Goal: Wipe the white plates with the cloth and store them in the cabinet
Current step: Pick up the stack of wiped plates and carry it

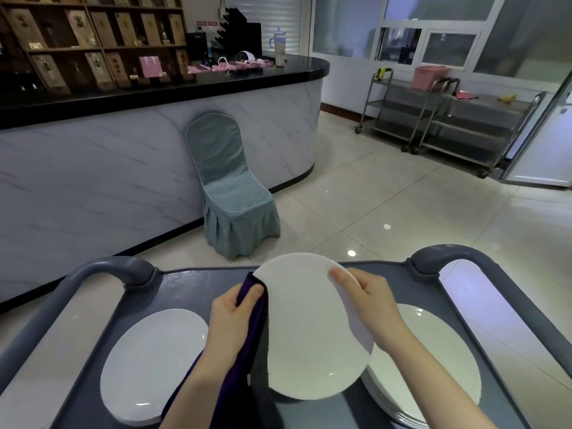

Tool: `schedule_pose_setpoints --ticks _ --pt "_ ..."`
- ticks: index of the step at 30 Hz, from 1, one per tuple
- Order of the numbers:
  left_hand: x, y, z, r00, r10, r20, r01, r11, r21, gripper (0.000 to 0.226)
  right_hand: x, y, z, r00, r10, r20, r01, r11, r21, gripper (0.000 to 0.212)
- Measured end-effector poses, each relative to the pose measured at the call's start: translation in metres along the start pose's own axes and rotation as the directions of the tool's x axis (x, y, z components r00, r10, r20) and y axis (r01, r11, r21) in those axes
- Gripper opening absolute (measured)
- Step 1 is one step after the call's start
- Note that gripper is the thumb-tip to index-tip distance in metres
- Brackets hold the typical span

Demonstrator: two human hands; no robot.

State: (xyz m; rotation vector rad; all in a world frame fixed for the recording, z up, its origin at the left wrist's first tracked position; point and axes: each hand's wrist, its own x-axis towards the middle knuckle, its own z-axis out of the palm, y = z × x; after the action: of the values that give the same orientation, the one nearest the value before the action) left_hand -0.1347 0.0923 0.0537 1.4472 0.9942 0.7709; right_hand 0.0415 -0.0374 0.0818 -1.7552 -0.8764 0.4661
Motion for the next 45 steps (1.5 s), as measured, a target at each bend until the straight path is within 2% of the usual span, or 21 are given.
schedule_pose_setpoints --ticks 3,5,7,9,12,14,15,17,21,23,25,27,28,30,32,35,38,39,41,43,45 --pt "0.014 0.011 -0.007 0.988 0.126 0.095 -0.141 0.974 0.178 0.02 -0.002 0.003 0.003 0.998 -0.014 0.059 0.017 0.999 -0.045 0.045" --pt "0.02 0.021 -0.005 0.934 0.183 0.308 -0.278 0.914 0.297 0.021 -0.001 -0.003 0.008 0.977 -0.083 0.198 0.111 0.984 -0.136 0.046" --pt "0.02 0.026 -0.001 0.866 0.161 0.472 -0.359 0.859 0.365 0.024 -0.001 -0.006 0.014 0.936 -0.141 0.323 0.217 0.953 -0.211 0.048" --pt "0.016 0.022 -0.001 0.886 0.152 0.439 -0.319 0.886 0.338 0.019 0.0 -0.006 0.01 0.939 -0.142 0.312 0.211 0.956 -0.202 0.047" --pt "0.0 0.004 -0.004 0.989 0.072 0.129 -0.088 0.989 0.12 0.019 0.0 -0.001 0.0 0.993 -0.069 0.101 0.076 0.995 -0.067 0.05" --pt "-0.008 -0.003 -0.003 1.0 -0.011 0.026 0.01 0.999 0.031 0.022 -0.004 0.005 0.001 1.0 -0.019 0.011 0.019 1.0 0.012 0.053" --pt "-0.008 -0.005 -0.004 1.0 -0.014 0.02 0.013 0.998 0.058 0.023 -0.005 0.008 0.003 1.0 -0.004 0.005 0.004 1.0 0.017 0.053" --pt "0.0 -0.004 -0.007 0.997 0.028 0.072 -0.04 0.985 0.169 0.025 -0.007 0.011 0.005 0.998 -0.003 0.059 0.004 1.0 -0.026 0.053" --pt "0.013 0.006 -0.005 0.921 0.123 0.37 -0.256 0.907 0.334 0.02 -0.007 0.001 0.014 0.952 -0.096 0.291 0.15 0.974 -0.169 0.049" --pt "0.011 0.007 -0.002 0.905 0.124 0.406 -0.278 0.896 0.345 0.018 -0.007 -0.004 0.014 0.943 -0.092 0.319 0.157 0.971 -0.183 0.048" --pt "0.006 0.004 -0.002 0.959 0.119 0.256 -0.182 0.953 0.24 0.019 -0.002 -0.01 0.003 0.973 -0.063 0.221 0.097 0.985 -0.146 0.051" --pt "-0.004 -0.001 0.002 1.0 0.024 0.014 -0.025 0.999 0.037 0.023 0.002 -0.011 -0.001 1.0 -0.004 -0.008 0.003 0.999 -0.034 0.051" --pt "-0.01 -0.003 0.008 0.995 -0.064 -0.081 0.056 0.994 -0.094 0.024 0.002 -0.009 0.003 0.991 0.057 -0.123 -0.045 0.994 0.1 0.051" --pt "-0.018 -0.003 0.023 0.949 -0.244 -0.199 0.172 0.931 -0.322 0.024 -0.008 -0.009 0.024 0.932 0.203 -0.302 -0.06 0.904 0.423 0.052" --pt "-0.016 -0.001 0.031 0.913 -0.329 -0.243 0.21 0.887 -0.411 0.025 -0.019 -0.006 0.043 0.876 0.311 -0.37 -0.074 0.843 0.532 0.054" --pt "-0.006 0.005 0.022 0.927 -0.257 -0.272 0.161 0.93 -0.331 0.034 -0.02 0.004 0.037 0.924 0.277 -0.265 -0.143 0.891 0.431 0.045" --pt "0.0 0.014 0.004 0.965 -0.036 -0.261 0.005 0.993 -0.121 0.034 -0.004 0.0 0.008 0.982 0.12 -0.143 -0.074 0.954 0.291 0.018" --pt "0.002 0.017 -0.001 0.977 0.054 -0.207 -0.061 0.998 -0.025 0.031 0.003 -0.005 -0.002 0.993 0.057 -0.1 -0.036 0.979 0.2 0.008" --pt "0.006 0.022 -0.003 0.981 0.195 -0.021 -0.19 0.972 0.141 0.028 0.013 -0.018 -0.013 0.994 -0.067 0.086 0.068 0.998 -0.009 0.006" --pt "0.009 0.022 0.0 0.954 0.238 0.185 -0.279 0.929 0.245 0.024 0.013 -0.028 -0.007 0.938 -0.117 0.326 0.185 0.965 -0.185 0.023" --pt "0.006 0.02 0.005 0.923 0.242 0.3 -0.324 0.908 0.265 0.02 0.007 -0.028 0.003 0.9 -0.152 0.407 0.293 0.905 -0.309 0.049"
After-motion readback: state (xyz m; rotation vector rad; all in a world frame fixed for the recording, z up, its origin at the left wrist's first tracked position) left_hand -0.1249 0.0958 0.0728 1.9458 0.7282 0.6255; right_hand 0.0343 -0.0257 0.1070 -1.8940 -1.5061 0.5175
